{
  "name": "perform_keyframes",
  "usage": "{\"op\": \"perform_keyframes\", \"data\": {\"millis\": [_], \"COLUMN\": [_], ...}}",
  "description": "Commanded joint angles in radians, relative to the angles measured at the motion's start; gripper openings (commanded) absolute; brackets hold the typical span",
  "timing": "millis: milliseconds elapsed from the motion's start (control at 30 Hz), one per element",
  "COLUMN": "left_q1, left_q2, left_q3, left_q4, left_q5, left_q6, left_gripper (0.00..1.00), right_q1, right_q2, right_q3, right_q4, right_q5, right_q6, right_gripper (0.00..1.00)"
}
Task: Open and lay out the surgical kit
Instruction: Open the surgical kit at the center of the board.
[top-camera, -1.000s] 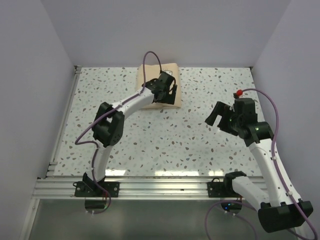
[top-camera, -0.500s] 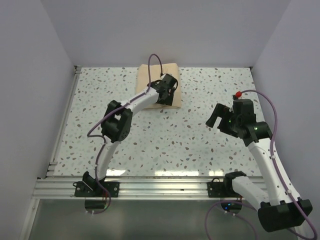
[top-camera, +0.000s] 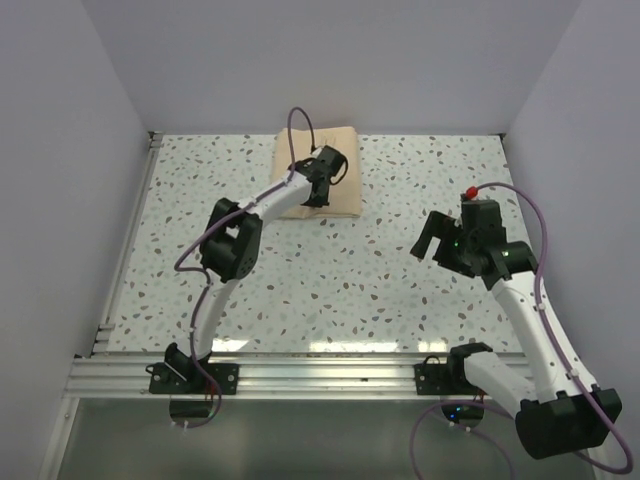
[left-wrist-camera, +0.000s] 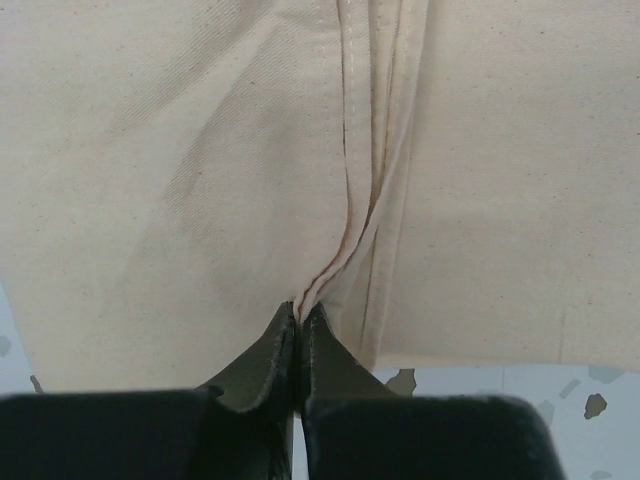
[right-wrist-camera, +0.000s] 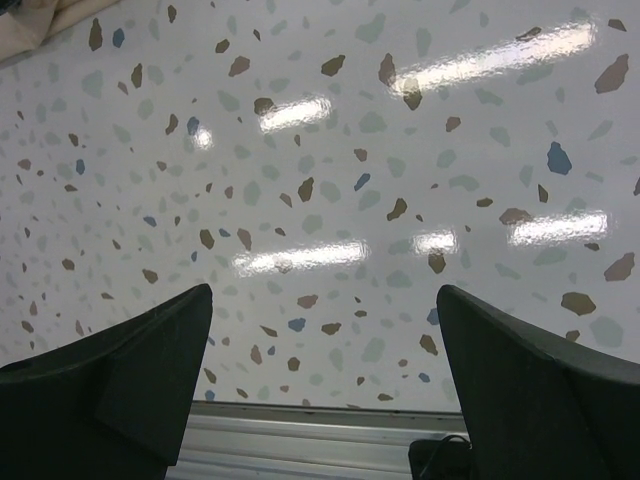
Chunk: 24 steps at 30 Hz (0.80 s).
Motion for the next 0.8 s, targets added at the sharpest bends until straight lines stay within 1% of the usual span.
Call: {"op": "perform_keyframes", "data": {"millis": [0,67,167,200,267,300,367,400,433,467,500,533,600,633,667,700,733,767], "left_q1": [0.021,0.033,0.102,0.157,0.220,0.281,0.342,0.400,0.427,0.452,0.504,0.530,0.591,0.618,0.638,0.656,0.659,0.659], "left_q2": [-0.093,-0.138,-0.273,-0.349,-0.417,-0.469,-0.514,-0.553,-0.569,-0.581,-0.595,-0.595,-0.575,-0.560,-0.542,-0.508,-0.499,-0.492], "left_q3": [0.024,0.012,-0.066,-0.119,-0.166,-0.199,-0.236,-0.290,-0.318,-0.345,-0.392,-0.414,-0.469,-0.480,-0.479,-0.480,-0.490,-0.502], "left_q4": [-0.023,-0.025,0.012,0.029,0.062,0.062,0.070,0.078,0.094,0.096,0.093,0.076,0.073,0.064,0.040,0.023,0.026,0.039], "left_q5": [-0.042,-0.046,0.001,0.018,0.039,0.046,0.055,0.059,0.061,0.056,0.053,0.040,0.050,0.065,0.078,0.076,0.084,0.114], "left_q6": [-0.001,-0.020,-0.056,-0.060,-0.067,-0.067,-0.067,-0.064,-0.059,-0.059,-0.061,-0.068,-0.062,-0.053,-0.051,-0.053,-0.050,-0.045], "left_gripper": [0.00,0.00,0.00,0.00,0.00,0.00,0.00,0.01,0.12,0.44,0.75,0.99,1.00,1.00,1.00,1.00,1.00,1.00], "right_q1": [0.000,-0.002,-0.002,0.000,0.000,-0.002,0.000,0.000,0.000,0.001,0.001,0.012,0.038,0.082,0.110,0.136,0.189,0.216], "right_q2": [0.018,0.030,0.067,0.094,0.131,0.175,0.217,0.246,0.295,0.327,0.358,0.429,0.507,0.609,0.663,0.733,0.798,0.940], "right_q3": [0.004,0.020,0.059,0.071,0.112,0.129,0.178,0.194,0.211,0.246,0.264,0.304,0.361,0.445,0.503,0.575,0.734,0.827], "right_q4": [0.027,0.032,0.055,0.067,0.079,0.088,0.101,0.108,0.128,0.139,0.150,0.176,0.199,0.193,0.173,0.111,0.072,0.031], "right_q5": [0.016,0.013,0.008,0.007,-0.003,-0.009,-0.041,-0.052,-0.061,-0.072,-0.088,-0.095,-0.101,-0.080,-0.058,-0.028,-0.015,-0.003], "right_q6": [-0.020,-0.025,-0.029,-0.031,-0.031,-0.031,-0.031,-0.028,-0.025,-0.020,-0.012,-0.006,-0.009,-0.011,-0.020,-0.029,-0.038,-0.048], "right_gripper": [0.99,0.99,0.99,0.99,0.99,0.99,0.99,0.99,0.99,0.98,0.98,0.98,0.98,0.98,0.98,0.97,0.96,0.96]}}
